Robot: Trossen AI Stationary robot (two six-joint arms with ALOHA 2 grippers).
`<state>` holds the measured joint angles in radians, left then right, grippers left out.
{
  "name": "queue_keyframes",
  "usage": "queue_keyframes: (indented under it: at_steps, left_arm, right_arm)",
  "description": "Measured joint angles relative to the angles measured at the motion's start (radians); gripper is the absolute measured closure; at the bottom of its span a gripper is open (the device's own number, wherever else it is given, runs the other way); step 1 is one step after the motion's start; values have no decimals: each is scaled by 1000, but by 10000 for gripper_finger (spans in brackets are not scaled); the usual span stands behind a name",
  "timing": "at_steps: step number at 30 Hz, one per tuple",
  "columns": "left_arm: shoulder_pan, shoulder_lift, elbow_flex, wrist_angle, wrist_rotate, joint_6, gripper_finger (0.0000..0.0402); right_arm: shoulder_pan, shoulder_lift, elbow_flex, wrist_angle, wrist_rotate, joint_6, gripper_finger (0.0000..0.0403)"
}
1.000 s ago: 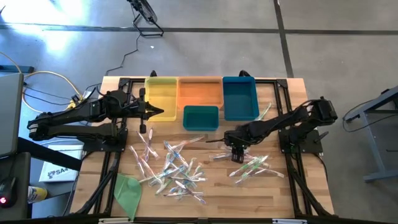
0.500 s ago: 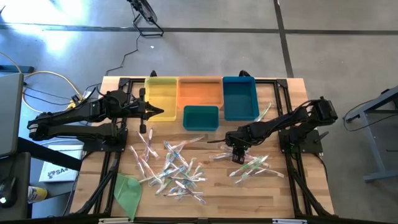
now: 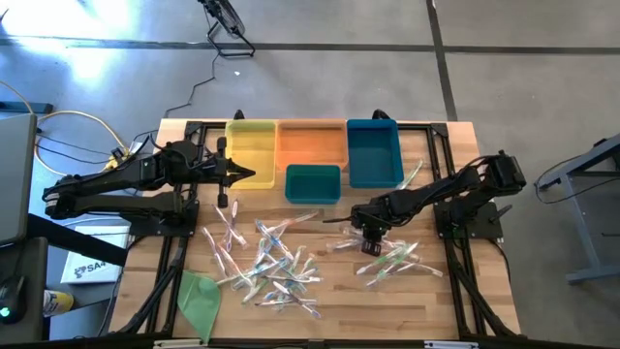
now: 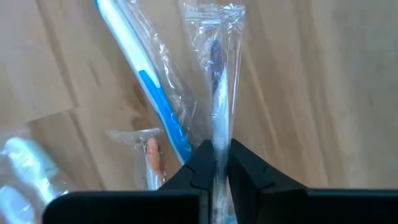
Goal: Pick & Place Toothbrushes
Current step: Put the purple toothbrush into the blue bin
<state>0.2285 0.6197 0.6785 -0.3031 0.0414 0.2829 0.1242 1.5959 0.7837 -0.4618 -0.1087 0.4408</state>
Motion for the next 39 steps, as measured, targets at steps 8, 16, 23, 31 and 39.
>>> queue_keyframes:
  at_steps: [8, 16, 23, 31, 39]
  left_arm:
    - [0, 0, 0, -17, 0, 0, 401]
    - [0, 0, 0, -15, 0, 0, 402]
    - [0, 0, 0, -14, 0, 0, 401]
    - [0, 0, 0, -14, 0, 0, 402]
    - [0, 0, 0, -13, 0, 0, 402]
  right_arm:
    - [0, 0, 0, 0, -30, 0, 385]
    - [0, -26, 3, -3, -55, 5, 385]
    - [-10, -75, 10, 13, -51, 10, 385]
    - [-61, -206, 10, -1, -18, 34, 385]
    - [-110, -377, 10, 5, 76, 56, 385]
